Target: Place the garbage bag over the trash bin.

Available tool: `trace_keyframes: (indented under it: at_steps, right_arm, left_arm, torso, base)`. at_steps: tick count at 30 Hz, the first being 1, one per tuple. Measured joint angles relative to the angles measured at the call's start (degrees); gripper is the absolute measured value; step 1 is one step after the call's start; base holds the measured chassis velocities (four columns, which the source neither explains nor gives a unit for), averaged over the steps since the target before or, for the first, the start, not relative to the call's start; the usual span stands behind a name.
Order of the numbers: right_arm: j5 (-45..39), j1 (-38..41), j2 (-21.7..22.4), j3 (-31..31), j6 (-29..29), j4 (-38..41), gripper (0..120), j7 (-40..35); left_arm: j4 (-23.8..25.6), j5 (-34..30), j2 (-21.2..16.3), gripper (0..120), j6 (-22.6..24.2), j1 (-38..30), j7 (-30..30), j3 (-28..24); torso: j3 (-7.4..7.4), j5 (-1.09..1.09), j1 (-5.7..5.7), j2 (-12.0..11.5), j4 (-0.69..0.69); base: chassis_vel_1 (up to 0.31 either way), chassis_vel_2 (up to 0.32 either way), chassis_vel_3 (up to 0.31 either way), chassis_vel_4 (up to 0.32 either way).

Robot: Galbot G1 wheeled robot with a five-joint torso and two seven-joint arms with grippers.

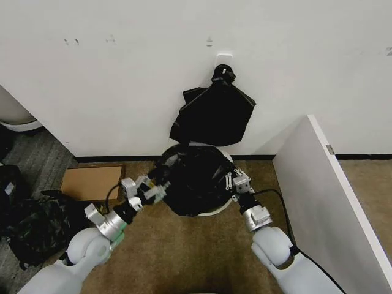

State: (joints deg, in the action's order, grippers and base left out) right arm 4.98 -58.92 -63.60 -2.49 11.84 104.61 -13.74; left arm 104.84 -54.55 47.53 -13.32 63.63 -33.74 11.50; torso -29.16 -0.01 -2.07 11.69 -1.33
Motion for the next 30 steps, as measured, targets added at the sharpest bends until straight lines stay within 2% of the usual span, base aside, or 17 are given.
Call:
trace_keyframes:
  at_steps: [3, 6, 10, 11, 18, 23, 30]
  right_arm:
    - [2.44, -0.51, -0.02, 0.01, 0.58, 0.89, 2, 0.03]
    - [3.85, -0.85, 0.18, -0.1, 1.2, 1.65, 2, 0.26]
    - [7.68, -0.83, 0.8, -0.25, 3.04, 2.05, 2, 1.19]
    - [7.68, -0.83, 0.8, -0.25, 3.04, 2.05, 2, 1.19]
    - [11.72, -0.7, 1.13, -0.71, 4.58, 2.01, 2, 2.04]
    - [12.1, -0.59, 1.14, -0.66, 4.63, 2.04, 2, 2.27]
    - [11.86, -0.32, 1.08, -0.47, 4.53, 2.46, 2, 2.48]
  left_arm:
    - [-1.13, 1.19, 0.12, 99, 1.56, -1.47, 0.63, -0.65]
    - [-1.47, 1.69, 0.12, 100, 2.43, -2.17, 3.26, -0.87]
    - [-0.78, 0.95, -0.11, 100, 7.23, -2.74, 5.87, -0.79]
    - [-0.78, 0.95, -0.11, 100, 7.23, -2.74, 5.87, -0.79]
    - [-1.86, 0.94, -0.36, 100, 13.1, -2.86, -1.09, -0.21]
    - [-2.62, 2.57, -0.29, 99, 14.33, -3.24, -3.31, -0.2]
    - [-3.78, 3.93, -0.2, 92, 14.89, -3.46, -2.96, -0.23]
  torso:
    - [-0.01, 0.0, 0.0, 0.0, 0.0]
    - [-0.01, 0.01, 0.0, 0.0, 0.0]
    - [-0.01, 0.01, 0.0, 0.0, 0.01]
    - [-0.01, 0.01, 0.0, 0.0, 0.01]
    - [-0.01, 0.01, 0.0, 0.0, 0.01]
    - [-0.01, 0.01, 0.0, 0.0, 0.0]
    - [-0.01, 0.01, 0.0, 0.0, 0.01]
  base:
    - [0.0, 0.0, 0.0, 0.0]
    - [0.0, 0.0, 0.0, 0.0]
    - [0.0, 0.0, 0.0, 0.0]
    - [0.0, 0.0, 0.0, 0.0]
    - [0.0, 0.0, 0.0, 0.0]
    - [0.0, 0.0, 0.0, 0.0]
    - [0.0, 0.0, 0.0, 0.0]
